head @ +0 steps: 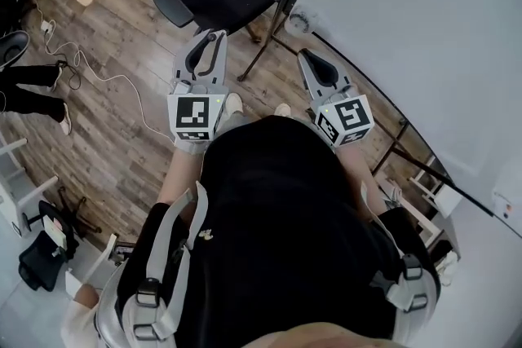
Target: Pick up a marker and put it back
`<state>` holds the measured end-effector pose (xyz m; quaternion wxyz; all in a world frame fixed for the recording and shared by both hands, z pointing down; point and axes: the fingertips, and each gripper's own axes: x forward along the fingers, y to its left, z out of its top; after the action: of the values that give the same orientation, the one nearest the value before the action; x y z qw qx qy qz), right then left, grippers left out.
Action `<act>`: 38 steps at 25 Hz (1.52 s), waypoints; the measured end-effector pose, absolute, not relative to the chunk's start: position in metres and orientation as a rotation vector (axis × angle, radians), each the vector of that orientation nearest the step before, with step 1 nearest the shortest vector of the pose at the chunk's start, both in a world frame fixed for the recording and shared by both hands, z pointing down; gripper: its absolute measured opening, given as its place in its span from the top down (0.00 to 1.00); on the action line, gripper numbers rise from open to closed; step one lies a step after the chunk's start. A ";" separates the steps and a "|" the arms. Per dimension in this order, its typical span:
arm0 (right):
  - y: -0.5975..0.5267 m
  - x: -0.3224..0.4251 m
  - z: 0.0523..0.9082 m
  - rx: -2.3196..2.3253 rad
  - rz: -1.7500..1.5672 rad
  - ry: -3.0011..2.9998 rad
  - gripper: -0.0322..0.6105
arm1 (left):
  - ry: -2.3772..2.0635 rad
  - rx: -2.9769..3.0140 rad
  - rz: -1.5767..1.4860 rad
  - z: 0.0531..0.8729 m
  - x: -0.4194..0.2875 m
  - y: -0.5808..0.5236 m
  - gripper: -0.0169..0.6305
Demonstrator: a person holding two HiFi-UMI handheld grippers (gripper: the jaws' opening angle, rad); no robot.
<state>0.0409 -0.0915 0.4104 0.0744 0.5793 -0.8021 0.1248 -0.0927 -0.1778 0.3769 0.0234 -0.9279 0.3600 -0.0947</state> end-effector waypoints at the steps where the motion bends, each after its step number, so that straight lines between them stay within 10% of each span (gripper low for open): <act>1: -0.094 0.036 0.410 1.713 0.373 -2.423 0.91 | 1.142 -2.866 -0.295 0.377 -0.099 -0.178 0.86; 38: -0.126 -0.059 0.424 1.329 0.350 -2.591 0.91 | 1.526 -2.760 -0.324 0.406 -0.203 -0.169 0.86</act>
<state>-0.0591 -0.1259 0.4241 0.1043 0.4508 -0.8785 0.1188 -0.2034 -0.1688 0.4057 -0.0142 -0.8705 0.4812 -0.1021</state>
